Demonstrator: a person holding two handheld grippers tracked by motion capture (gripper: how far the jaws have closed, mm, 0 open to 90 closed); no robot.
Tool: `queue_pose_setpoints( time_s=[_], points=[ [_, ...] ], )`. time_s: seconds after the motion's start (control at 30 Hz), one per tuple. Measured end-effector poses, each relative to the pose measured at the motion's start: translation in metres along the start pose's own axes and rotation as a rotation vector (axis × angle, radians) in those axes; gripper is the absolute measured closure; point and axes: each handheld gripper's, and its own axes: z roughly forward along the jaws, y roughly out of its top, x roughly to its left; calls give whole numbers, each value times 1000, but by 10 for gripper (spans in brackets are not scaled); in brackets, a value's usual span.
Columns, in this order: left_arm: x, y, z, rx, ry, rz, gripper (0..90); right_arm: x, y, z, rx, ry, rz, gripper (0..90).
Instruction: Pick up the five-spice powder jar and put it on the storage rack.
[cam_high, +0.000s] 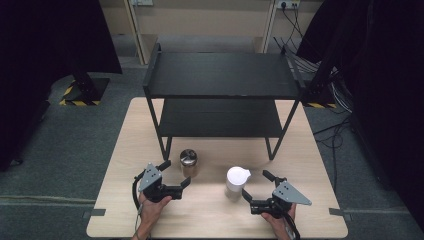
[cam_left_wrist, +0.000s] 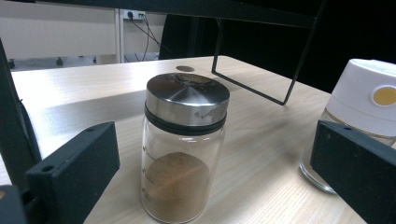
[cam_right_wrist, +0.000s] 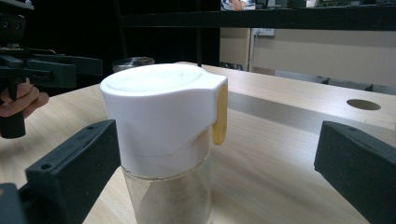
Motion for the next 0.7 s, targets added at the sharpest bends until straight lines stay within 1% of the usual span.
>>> queue_pose_setpoints(
  time_s=[0.53,0.7],
  points=[
    [0,0,0,3,5,0,7,2,0,-2,-5,-11,2,5],
    [0,0,2,9,7,2,7,1,-1,-1,-6,-10,4,5]
  ],
)
